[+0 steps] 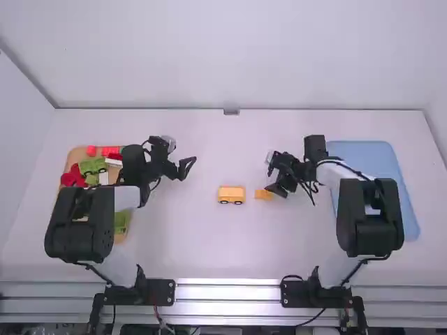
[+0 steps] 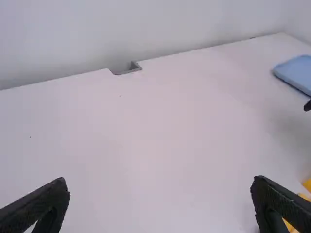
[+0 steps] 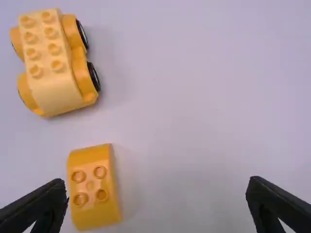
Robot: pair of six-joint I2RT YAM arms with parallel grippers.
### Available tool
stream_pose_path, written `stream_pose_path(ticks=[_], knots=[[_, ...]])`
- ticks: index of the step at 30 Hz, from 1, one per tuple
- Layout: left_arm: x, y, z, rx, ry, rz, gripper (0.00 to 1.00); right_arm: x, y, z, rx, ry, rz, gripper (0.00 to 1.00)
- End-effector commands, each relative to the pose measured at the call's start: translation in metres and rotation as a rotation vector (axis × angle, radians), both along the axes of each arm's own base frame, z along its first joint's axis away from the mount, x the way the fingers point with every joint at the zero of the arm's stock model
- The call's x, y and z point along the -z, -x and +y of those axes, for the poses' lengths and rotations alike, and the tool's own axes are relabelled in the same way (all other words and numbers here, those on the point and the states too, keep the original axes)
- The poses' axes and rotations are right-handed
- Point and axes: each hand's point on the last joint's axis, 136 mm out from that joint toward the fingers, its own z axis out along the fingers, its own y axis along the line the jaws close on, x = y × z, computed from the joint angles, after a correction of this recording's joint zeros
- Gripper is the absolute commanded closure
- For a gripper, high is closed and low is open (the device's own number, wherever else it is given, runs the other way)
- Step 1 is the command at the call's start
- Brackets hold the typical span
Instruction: Assemble lego blocks to make yellow taxi
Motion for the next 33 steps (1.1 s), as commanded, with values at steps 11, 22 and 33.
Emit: stream_pose_path(ticks=[11,22,33], knots=[[-0.005,-0.005,0.004,-0.009,-0.008,-0.021,0.01,0.008,0.040,0.023,-0.196,-0.207,-0.080,0.01],[-0.005,-0.004,0.003,-0.006,-0.007,-0.021,0.01,0.032,0.028,0.012,-0.158,-0.382,-0.034,0.01],[-0.005,-0.004,0.003,-0.006,-0.007,-0.022,0.01,0.055,0.032,0.007,-0.174,-0.342,-0.034,0.17]])
